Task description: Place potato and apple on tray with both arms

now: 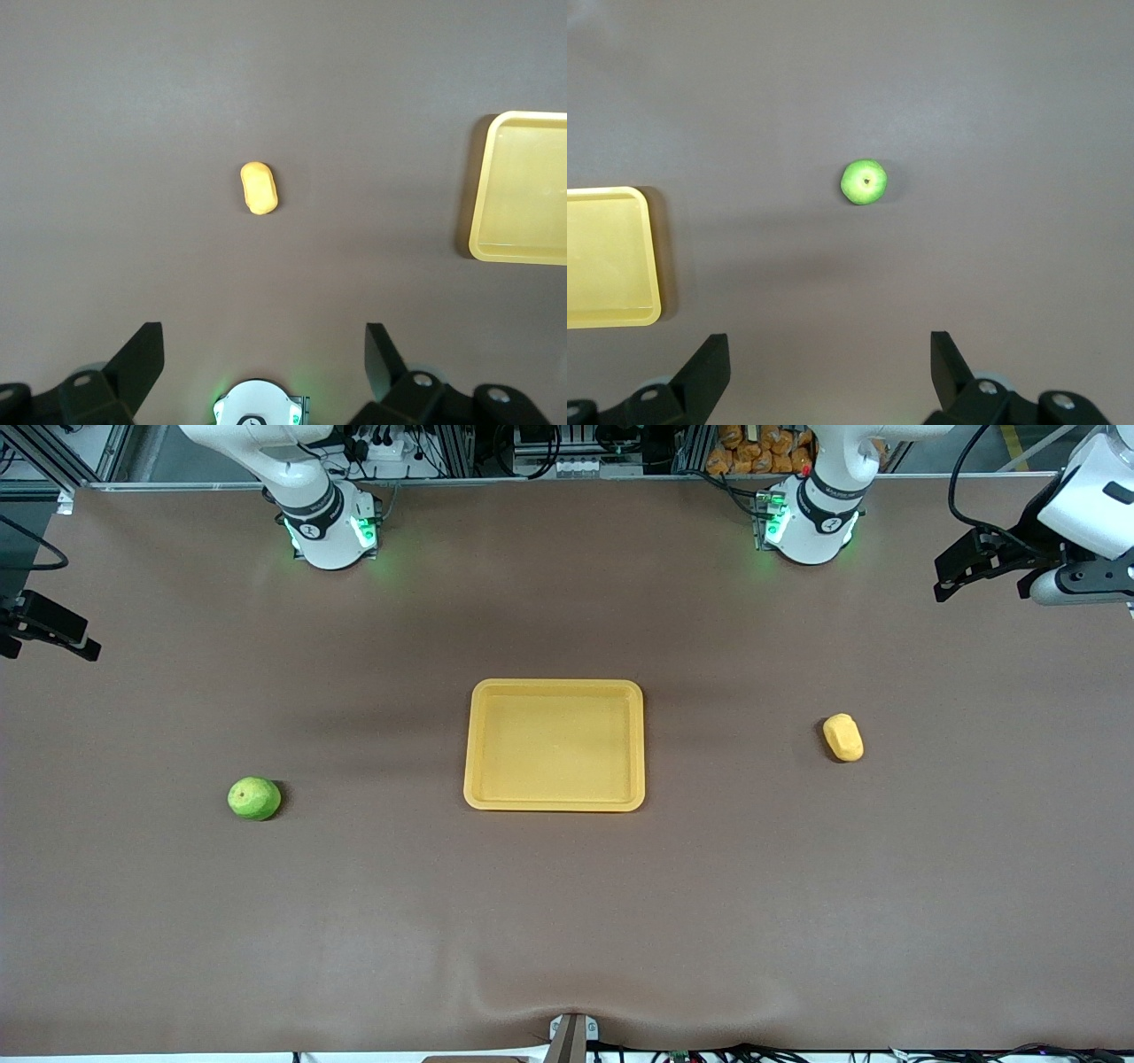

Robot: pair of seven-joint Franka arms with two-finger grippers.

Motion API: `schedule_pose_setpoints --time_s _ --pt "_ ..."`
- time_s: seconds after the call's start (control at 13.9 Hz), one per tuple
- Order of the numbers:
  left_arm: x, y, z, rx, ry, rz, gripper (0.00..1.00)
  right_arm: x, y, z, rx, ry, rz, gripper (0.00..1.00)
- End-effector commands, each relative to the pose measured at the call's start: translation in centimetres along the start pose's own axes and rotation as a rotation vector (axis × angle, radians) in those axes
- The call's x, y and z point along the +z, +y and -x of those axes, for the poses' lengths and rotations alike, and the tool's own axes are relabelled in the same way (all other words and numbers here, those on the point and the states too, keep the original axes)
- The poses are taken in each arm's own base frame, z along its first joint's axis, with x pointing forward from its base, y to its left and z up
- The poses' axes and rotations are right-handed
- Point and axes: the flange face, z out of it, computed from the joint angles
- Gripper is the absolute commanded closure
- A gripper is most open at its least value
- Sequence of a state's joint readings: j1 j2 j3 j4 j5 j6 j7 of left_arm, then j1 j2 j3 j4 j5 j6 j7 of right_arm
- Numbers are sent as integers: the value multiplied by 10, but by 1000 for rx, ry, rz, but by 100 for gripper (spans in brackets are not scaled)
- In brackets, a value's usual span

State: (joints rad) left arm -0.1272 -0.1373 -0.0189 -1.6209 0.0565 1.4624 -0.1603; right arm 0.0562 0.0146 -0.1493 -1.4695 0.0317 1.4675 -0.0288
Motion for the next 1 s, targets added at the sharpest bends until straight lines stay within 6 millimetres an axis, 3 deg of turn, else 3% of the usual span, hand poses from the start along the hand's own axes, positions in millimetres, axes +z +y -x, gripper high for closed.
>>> schedule_pose_setpoints --time_s 0.0,0.43,0.93 --pt "-5 -6 -2 7 -3 -13 0 2 -5 -7 -16 -4 -17 0" --pt "-7 -8 -2 -10 -1 -1 0 20 -9 -28 -17 19 -12 0" --pt "3 -11 -3 -21 -21 -3 0 31 -8 -35 -7 5 -6 0"
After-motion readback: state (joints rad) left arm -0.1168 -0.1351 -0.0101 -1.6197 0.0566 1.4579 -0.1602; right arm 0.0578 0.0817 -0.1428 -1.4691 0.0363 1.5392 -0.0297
